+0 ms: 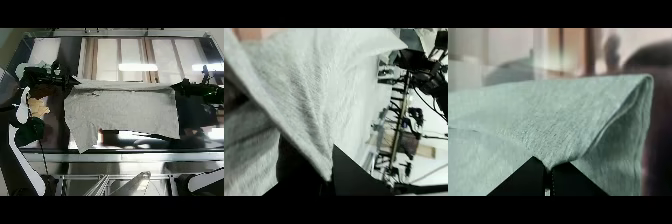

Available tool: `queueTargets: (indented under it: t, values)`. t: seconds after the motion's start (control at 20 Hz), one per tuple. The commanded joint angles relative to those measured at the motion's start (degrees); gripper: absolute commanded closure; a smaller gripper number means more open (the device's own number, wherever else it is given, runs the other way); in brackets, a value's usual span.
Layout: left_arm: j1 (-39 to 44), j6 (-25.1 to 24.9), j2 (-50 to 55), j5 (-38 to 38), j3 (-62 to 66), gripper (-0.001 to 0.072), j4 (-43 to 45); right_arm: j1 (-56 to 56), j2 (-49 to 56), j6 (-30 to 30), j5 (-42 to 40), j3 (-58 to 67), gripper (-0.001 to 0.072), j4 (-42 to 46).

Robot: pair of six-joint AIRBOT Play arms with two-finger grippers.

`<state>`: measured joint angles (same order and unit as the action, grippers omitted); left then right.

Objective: Fold the shirts.

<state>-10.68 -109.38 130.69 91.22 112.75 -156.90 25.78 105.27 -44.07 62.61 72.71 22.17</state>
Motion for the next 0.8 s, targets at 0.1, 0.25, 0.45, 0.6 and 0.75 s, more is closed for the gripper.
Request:
queueTargets:
  t: [0.1,0.25,0.45,0.6,0.75]
  values:
    - [0.83,7.56,-0.17,6.62,-1.11,0.0693,9.7,1.92,0.17,-5.73,5.14,0.04,0.0697,13.2]
    - [1.4,10.38,-0.17,7.08,-1.11,0.0693,13.27,1.9,0.48,-5.73,5.38,0.04,0.0696,13.25]
    - [1.53,10.95,-0.17,8.24,-1.11,0.0691,13.25,1.9,0.48,-5.75,6.86,0.04,0.0625,13.44]
    - [1.53,10.97,-0.17,9.18,-0.39,0.0333,13.14,2.29,0.31,-8.74,9.14,0.35,0.0451,16.09]
    - [0.13,14.03,-0.31,14.49,4.02,0.0007,10.86,3.98,-1.01,-16.76,17.31,3.06,0.0309,26.62]
